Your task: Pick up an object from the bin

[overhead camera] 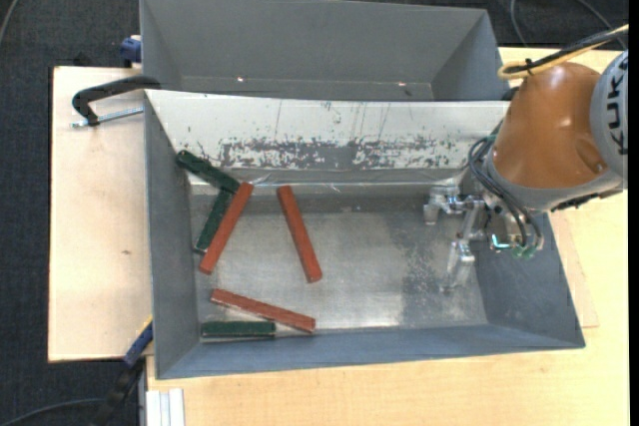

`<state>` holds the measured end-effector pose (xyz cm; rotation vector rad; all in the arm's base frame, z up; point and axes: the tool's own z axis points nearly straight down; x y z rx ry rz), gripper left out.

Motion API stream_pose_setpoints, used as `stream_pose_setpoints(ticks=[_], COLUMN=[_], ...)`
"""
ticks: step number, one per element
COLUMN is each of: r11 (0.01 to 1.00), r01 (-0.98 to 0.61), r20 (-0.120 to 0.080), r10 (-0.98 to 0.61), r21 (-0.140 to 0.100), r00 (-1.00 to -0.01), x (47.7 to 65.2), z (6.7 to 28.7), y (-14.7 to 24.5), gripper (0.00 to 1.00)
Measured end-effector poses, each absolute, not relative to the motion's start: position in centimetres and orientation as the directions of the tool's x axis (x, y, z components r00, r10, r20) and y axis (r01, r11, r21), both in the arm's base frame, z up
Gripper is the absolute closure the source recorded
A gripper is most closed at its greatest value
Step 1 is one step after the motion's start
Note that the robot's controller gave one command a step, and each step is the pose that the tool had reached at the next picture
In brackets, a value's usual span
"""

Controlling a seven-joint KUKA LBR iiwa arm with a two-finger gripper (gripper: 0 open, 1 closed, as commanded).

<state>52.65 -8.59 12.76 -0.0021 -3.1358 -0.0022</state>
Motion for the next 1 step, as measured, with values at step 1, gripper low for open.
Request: stream_pose_setpoints(ticks=[1], r11=[0.952], r01=[-0.305], r20=[-0.01], r10=[-0.305], r21=[0.0], r00=[-0.952], x=[53.39], z=[18.66], y=[-0.08], gripper=[0.0])
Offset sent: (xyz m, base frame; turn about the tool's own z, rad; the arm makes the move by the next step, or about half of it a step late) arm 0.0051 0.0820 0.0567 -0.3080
